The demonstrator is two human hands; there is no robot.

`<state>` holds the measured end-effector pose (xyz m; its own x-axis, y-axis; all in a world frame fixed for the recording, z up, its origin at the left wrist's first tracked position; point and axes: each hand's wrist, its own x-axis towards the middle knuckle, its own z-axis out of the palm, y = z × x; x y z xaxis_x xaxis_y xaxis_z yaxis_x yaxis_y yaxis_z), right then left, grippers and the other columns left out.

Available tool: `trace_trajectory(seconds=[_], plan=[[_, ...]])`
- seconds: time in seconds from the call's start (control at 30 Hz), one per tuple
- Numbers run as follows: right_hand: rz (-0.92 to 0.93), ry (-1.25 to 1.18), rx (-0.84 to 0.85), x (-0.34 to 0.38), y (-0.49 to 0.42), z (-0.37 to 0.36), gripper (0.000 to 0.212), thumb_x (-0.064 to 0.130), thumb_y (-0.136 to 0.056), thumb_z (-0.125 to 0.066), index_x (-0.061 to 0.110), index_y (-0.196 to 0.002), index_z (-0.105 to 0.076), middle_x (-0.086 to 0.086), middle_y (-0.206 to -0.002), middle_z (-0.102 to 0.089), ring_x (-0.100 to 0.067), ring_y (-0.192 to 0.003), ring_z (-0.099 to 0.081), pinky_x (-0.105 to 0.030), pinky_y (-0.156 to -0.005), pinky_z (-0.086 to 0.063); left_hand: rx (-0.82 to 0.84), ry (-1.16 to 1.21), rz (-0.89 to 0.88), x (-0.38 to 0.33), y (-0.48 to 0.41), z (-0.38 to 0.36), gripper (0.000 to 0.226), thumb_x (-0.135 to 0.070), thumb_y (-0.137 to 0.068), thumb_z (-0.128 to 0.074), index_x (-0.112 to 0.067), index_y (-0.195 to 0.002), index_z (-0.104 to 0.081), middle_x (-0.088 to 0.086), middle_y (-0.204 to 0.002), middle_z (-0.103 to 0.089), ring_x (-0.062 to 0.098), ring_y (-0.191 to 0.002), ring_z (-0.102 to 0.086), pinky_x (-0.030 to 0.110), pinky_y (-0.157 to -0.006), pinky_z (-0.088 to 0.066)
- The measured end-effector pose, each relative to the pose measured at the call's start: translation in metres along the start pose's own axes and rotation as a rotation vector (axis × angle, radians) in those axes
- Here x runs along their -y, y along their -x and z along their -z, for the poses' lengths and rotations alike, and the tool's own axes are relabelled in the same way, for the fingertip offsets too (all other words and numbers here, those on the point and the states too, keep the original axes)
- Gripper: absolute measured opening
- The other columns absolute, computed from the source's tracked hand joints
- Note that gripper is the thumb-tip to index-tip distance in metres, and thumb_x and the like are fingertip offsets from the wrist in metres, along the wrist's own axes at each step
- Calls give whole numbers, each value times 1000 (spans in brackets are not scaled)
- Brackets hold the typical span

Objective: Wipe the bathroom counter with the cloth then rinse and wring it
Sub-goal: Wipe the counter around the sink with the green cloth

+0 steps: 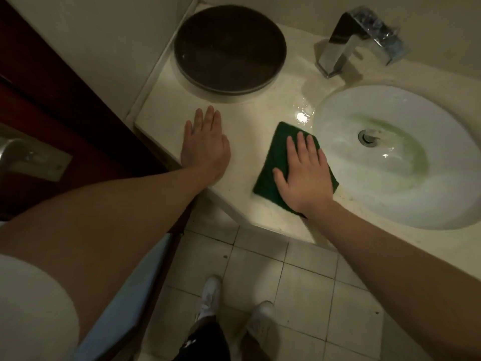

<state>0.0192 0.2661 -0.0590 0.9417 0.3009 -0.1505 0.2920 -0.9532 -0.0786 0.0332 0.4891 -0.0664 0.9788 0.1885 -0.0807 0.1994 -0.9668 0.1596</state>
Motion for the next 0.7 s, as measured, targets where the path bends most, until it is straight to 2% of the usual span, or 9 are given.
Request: trace_trajectory(seconds=[0.1,0.17,0.3,0.4,0.47,0.6,0.7], plan=[[-241,-72,-12,36,-25,1,79,55,-93,-21,10,-155,-4,-15,-163,-1,-32,-150,3,-50,-121,-4,5,10,-4,-1,-1,0,58,-24,-99,-25,-11,-154,-15,6,-163,-12,26,-150,-7,45,-122,-9],[-288,-101,-32,64,-41,-1,79,53,-92,-23,8,-154,-5,-16,-163,-3,-33,-150,2,-51,-120,-4,-14,29,-11,0,-3,-1,57,-22,-98,-26,-11,-153,-17,6,-163,-14,25,-150,-8,45,-122,-9],[-164,-140,-62,99,-44,-6,70,46,-95,-21,11,-155,-10,-13,-163,-6,-29,-150,-1,-48,-121,-6,-23,66,-15,2,-5,-2,57,-19,-97,-28,-9,-152,-22,7,-162,-17,25,-150,-9,43,-122,-8],[-69,-171,-42,87,0,-7,68,47,-95,-26,16,-155,-13,-8,-164,-8,-25,-151,-2,-45,-122,-7,3,35,-27,4,-6,-3,58,-21,-96,-29,-9,-153,-21,8,-162,-16,27,-150,-9,45,-122,-9],[-99,-153,-21,62,38,-9,70,49,-95,-28,17,-155,-12,-7,-164,-7,-25,-151,-2,-46,-122,-8,13,6,-30,4,-5,-2,59,-23,-97,-30,-8,-153,-20,8,-162,-16,28,-150,-9,47,-121,-10],[-435,-63,-56,-14,72,-12,69,48,-96,-21,11,-154,-12,-13,-162,-13,-31,-149,-10,-50,-120,-14,38,-4,-29,2,-3,2,60,-27,-98,-27,-8,-153,-16,8,-163,-12,29,-150,-7,47,-122,-9],[-655,-107,-61,-23,72,-11,71,45,-96,-18,5,-153,-10,-17,-161,-13,-34,-149,-9,-52,-120,-14,45,-16,-26,1,-3,3,61,-28,-97,-26,-7,-154,-14,9,-163,-11,30,-150,-7,48,-121,-9]])
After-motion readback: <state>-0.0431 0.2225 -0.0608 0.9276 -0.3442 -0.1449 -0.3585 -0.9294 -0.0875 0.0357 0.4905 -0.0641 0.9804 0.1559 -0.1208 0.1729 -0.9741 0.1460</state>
